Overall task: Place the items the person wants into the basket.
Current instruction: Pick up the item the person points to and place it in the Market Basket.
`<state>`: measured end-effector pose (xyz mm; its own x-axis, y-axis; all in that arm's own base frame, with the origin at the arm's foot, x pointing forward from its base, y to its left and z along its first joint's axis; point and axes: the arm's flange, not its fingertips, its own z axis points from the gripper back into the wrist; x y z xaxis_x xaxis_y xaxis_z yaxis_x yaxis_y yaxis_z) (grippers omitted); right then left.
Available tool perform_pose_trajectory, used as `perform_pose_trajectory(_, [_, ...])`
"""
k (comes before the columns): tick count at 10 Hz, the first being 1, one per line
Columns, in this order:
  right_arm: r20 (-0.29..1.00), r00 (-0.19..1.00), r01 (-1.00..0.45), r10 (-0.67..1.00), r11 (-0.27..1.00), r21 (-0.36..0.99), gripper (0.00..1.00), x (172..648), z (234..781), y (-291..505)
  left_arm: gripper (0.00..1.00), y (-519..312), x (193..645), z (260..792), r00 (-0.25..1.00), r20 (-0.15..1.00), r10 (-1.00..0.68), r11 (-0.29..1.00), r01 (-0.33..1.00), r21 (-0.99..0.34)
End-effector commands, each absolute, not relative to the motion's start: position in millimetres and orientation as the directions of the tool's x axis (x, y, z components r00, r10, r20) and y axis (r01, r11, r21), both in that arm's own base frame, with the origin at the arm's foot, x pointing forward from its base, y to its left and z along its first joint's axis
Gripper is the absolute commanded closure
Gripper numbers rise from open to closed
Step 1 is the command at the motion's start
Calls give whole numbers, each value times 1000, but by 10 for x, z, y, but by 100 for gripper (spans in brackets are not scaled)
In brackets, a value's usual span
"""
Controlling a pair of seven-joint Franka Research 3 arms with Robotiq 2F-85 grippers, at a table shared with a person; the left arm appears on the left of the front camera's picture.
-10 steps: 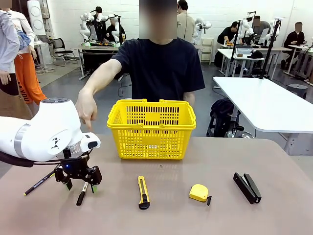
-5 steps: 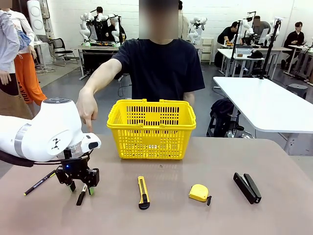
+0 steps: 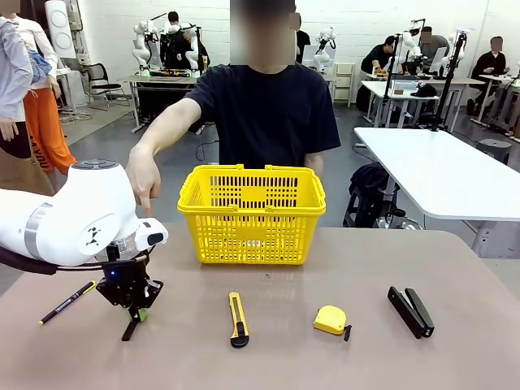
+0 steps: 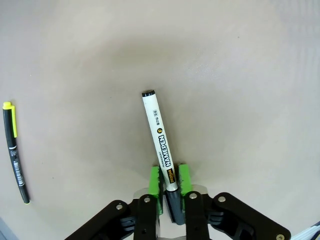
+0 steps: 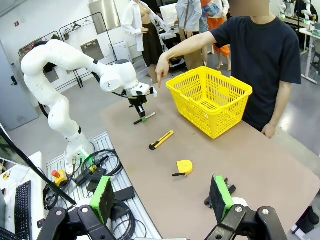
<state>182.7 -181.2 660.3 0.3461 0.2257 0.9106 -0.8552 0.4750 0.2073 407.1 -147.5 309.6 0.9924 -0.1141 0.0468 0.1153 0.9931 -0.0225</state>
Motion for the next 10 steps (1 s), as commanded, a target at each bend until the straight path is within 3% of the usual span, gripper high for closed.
perform_pose_trajectory(1, [920, 327, -865, 217, 460, 199, 0, 1839, 6634, -1807, 100, -1509, 4092, 3052, 994, 48, -98, 995, 98, 0])
perform_pose_trajectory(5, [920, 327, -865, 217, 460, 199, 0, 1839, 6634, -1807, 100, -1496, 4100, 3109, 994, 52, -99, 995, 99, -4])
perform_pose_trajectory(6, [920, 327, -865, 217, 460, 199, 0, 1839, 6634, -1807, 100, -1513, 4156, 3356, 995, 17, -98, 995, 97, 11])
perform_pose_trajectory(10, [920, 327, -865, 217, 460, 199, 0, 1839, 6634, -1807, 100, -1502, 4355, 5302, 964, 209, -166, 985, 173, -17])
